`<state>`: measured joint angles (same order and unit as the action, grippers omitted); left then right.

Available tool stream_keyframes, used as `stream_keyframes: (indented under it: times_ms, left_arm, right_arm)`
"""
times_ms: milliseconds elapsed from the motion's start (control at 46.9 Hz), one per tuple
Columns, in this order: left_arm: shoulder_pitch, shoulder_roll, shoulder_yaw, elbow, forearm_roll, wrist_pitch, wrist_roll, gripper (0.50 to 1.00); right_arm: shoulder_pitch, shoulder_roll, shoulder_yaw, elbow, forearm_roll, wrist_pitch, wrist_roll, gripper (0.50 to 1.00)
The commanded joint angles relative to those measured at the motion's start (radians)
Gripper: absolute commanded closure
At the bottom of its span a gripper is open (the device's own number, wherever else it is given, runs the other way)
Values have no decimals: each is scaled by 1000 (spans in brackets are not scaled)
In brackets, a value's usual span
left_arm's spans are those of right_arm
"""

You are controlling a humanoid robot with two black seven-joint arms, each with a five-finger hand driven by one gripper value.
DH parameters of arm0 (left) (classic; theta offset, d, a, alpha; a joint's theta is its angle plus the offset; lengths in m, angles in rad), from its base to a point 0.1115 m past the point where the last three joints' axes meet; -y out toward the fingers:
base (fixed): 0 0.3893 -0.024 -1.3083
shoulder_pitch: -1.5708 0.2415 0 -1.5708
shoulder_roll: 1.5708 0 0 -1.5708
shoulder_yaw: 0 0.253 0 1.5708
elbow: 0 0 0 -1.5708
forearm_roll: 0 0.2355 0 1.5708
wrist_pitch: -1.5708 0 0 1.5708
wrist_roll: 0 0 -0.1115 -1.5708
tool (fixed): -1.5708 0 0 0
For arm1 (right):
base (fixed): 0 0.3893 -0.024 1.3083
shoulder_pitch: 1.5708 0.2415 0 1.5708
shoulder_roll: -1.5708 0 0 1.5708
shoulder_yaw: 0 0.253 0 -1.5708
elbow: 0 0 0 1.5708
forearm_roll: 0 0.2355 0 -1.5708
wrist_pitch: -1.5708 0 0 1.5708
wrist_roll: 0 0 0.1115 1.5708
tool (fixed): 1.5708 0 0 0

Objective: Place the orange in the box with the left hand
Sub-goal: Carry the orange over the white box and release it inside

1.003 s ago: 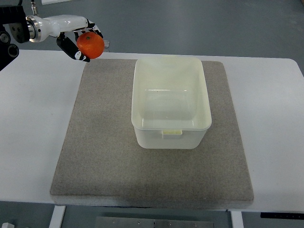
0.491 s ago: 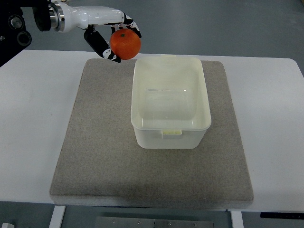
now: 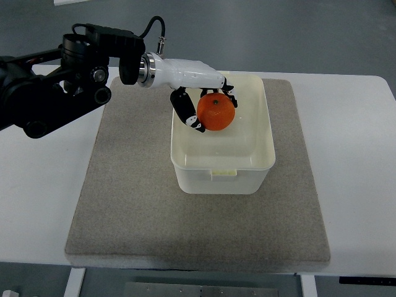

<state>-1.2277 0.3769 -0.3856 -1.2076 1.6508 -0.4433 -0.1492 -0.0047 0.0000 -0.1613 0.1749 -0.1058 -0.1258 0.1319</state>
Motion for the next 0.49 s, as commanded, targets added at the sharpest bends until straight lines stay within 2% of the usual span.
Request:
stream_keyframes:
  times_ms: [0, 149, 213, 256, 299, 405, 470]
  left_arm:
    - [5, -21, 5, 10, 18, 0, 2, 1000]
    - [5, -42, 11, 34, 20, 12, 2, 1000]
    - [16, -44, 13, 37, 20, 38, 2, 871]
    - [27, -47, 13, 37, 20, 58, 2, 740]
    - [36, -55, 14, 37, 20, 75, 2, 652]
    - [48, -62, 13, 39, 12, 95, 2, 538]
    - [50, -59, 13, 39, 4, 95, 2, 512]
  right_arm:
    - [0, 0, 0, 0, 0, 0, 0, 568]
    - [0, 0, 0, 0, 0, 0, 0, 568]
    - [0, 0, 0, 0, 0, 2, 0, 568]
    - [0, 0, 0, 0, 0, 2, 0, 568]
    - [0, 0, 0, 0, 0, 0, 0, 568]
    - [0, 0, 0, 0, 0, 0, 0, 568]
    - [0, 0, 0, 0, 0, 0, 0, 568]
